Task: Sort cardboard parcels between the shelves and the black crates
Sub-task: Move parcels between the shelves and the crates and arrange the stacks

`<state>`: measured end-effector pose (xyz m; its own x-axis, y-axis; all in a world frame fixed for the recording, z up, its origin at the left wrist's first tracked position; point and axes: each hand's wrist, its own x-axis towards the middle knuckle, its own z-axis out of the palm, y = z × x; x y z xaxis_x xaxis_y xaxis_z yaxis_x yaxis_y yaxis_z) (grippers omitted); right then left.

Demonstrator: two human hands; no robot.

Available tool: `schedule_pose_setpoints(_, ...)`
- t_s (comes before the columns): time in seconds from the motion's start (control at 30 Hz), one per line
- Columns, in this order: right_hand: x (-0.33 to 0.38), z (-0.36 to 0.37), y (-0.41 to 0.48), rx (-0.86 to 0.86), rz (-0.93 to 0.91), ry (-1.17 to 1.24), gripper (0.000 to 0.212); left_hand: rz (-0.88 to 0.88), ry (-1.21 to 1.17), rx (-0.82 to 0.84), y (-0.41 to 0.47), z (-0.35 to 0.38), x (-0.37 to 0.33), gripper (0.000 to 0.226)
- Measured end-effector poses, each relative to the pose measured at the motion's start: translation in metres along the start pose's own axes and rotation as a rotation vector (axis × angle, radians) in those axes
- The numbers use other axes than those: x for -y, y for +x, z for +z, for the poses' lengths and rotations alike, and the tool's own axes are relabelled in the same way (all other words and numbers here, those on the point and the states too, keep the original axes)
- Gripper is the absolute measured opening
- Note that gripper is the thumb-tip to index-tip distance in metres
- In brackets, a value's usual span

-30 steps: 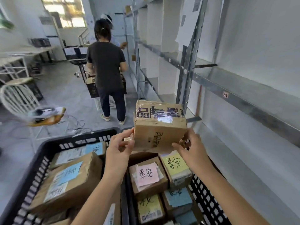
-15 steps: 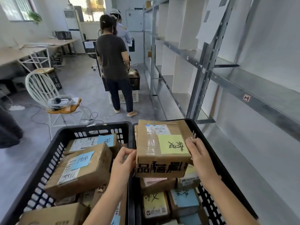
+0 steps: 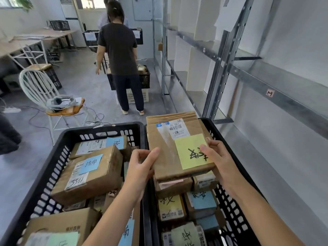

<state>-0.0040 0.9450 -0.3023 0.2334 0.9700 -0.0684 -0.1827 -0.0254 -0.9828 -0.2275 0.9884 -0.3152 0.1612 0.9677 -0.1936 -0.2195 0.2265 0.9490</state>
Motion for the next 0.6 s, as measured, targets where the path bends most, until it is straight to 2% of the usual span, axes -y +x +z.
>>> schedule_pose_setpoints(0.07,0.009,-0.005,-0.003,0.045,0.105,-0.002,0.064,-0.011,-0.017,0.057,-0.001,0.000,0.000,0.074)
schedule_pose_setpoints(0.17,0.017,-0.013,-0.006,0.150,0.184,-0.099,0.054,-0.021,0.085,0.178,-0.004,-0.003,0.003,0.074)
schedule_pose_setpoints(0.27,0.014,-0.019,-0.010,0.140,0.233,-0.120,0.046,0.000,0.268,0.234,-0.004,-0.009,0.008,0.067)
schedule_pose_setpoints(0.4,0.008,-0.029,-0.024,0.155,0.321,-0.089,0.036,0.058,0.358,0.133,0.000,-0.019,0.015,0.038)
schedule_pose_setpoints(0.6,-0.018,-0.051,-0.058,0.190,0.563,-0.081,0.057,0.119,0.305,-0.008,0.008,-0.032,0.019,0.026)
